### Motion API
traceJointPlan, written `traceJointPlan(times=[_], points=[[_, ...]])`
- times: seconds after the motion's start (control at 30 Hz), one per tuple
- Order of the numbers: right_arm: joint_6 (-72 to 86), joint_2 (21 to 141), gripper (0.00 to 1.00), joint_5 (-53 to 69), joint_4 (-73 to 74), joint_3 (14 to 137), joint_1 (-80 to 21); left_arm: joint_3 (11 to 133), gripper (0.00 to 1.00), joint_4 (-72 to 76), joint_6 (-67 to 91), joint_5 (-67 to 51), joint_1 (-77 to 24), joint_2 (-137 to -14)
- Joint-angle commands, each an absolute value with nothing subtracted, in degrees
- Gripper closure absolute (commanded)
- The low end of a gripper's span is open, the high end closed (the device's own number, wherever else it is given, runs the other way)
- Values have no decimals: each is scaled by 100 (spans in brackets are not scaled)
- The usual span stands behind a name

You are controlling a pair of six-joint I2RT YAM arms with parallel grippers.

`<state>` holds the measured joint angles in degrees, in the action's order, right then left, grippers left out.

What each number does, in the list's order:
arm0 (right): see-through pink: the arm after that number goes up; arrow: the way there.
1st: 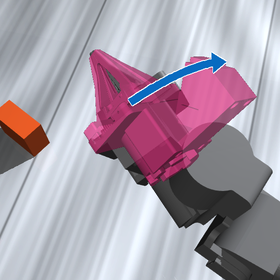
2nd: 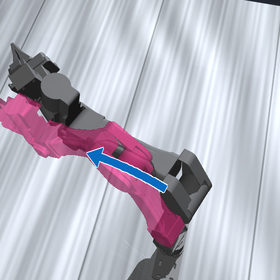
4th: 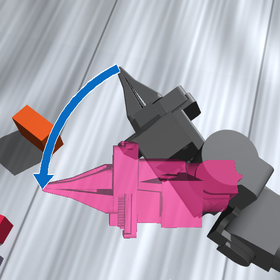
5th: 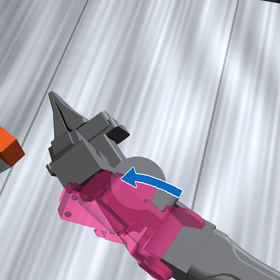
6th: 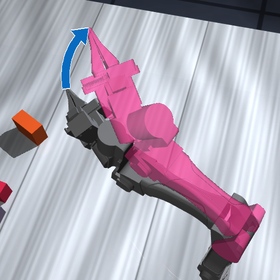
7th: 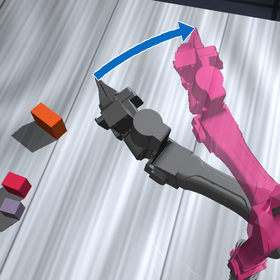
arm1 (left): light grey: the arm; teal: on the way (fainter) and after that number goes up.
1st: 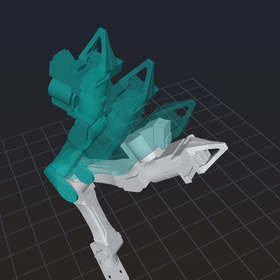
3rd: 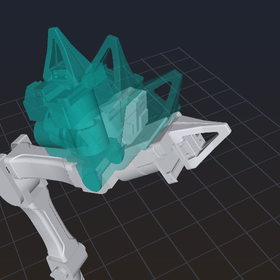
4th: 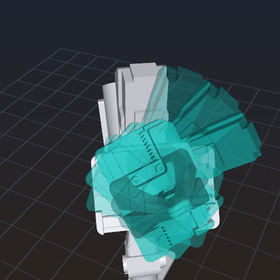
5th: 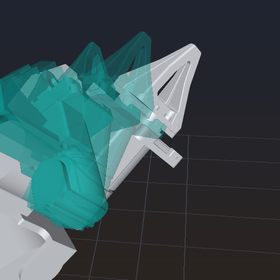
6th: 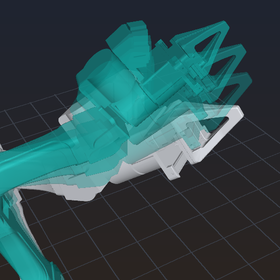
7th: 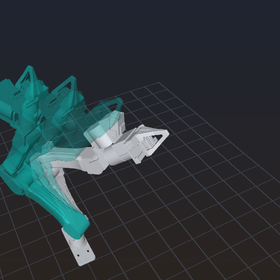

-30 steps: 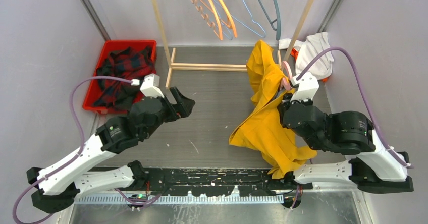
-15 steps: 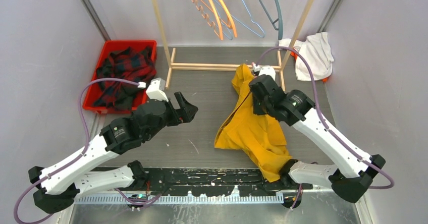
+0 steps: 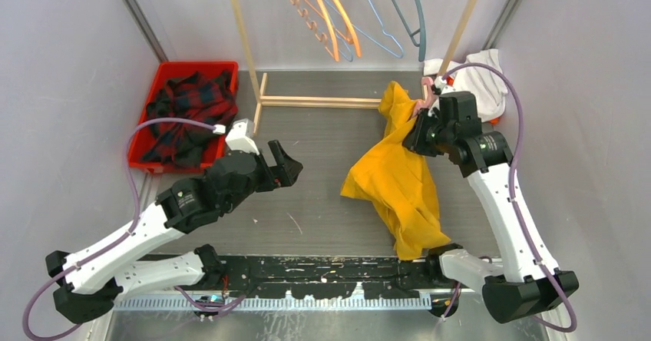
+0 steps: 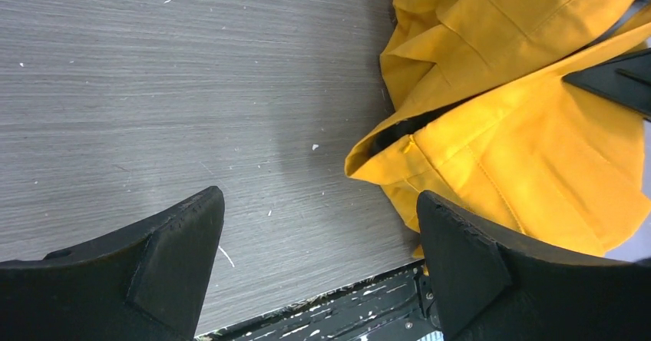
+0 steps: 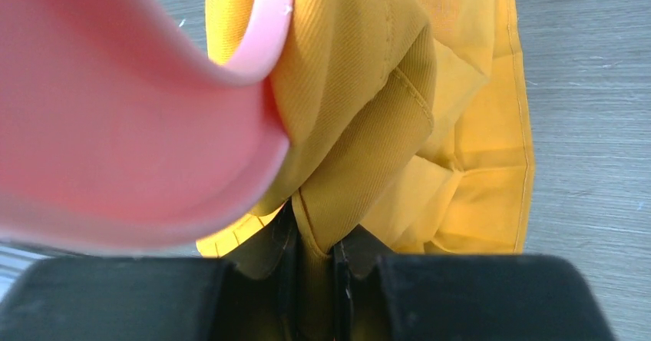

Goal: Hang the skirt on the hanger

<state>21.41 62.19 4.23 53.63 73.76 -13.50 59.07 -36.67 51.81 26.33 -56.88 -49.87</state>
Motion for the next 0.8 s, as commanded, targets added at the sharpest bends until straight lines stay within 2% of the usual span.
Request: traceJointPlan(times=[0.0,0.23,0.43,0.6,0.67,0.77], points=[[1901,6126,99,1086,4830,8103,-946,5924,5,-3326,5044,2601,-5671,-5060],[1376,7200,99,1929,5302,9850,174,5967,5,-3308,5006,2586,-5666,-5008],[668,8602,99,2244,6379,12345,301,6103,5,-3349,4959,2625,-5660,-4910],[540,9878,99,1811,6974,14709,312,6473,6,-3742,4931,2333,-5667,-5073],[609,10170,99,1793,6901,15368,334,6500,6,-3963,4922,2303,-5663,-5072],[687,10278,99,1898,6380,15438,332,6353,6,-4092,4992,2319,-5662,-4990]])
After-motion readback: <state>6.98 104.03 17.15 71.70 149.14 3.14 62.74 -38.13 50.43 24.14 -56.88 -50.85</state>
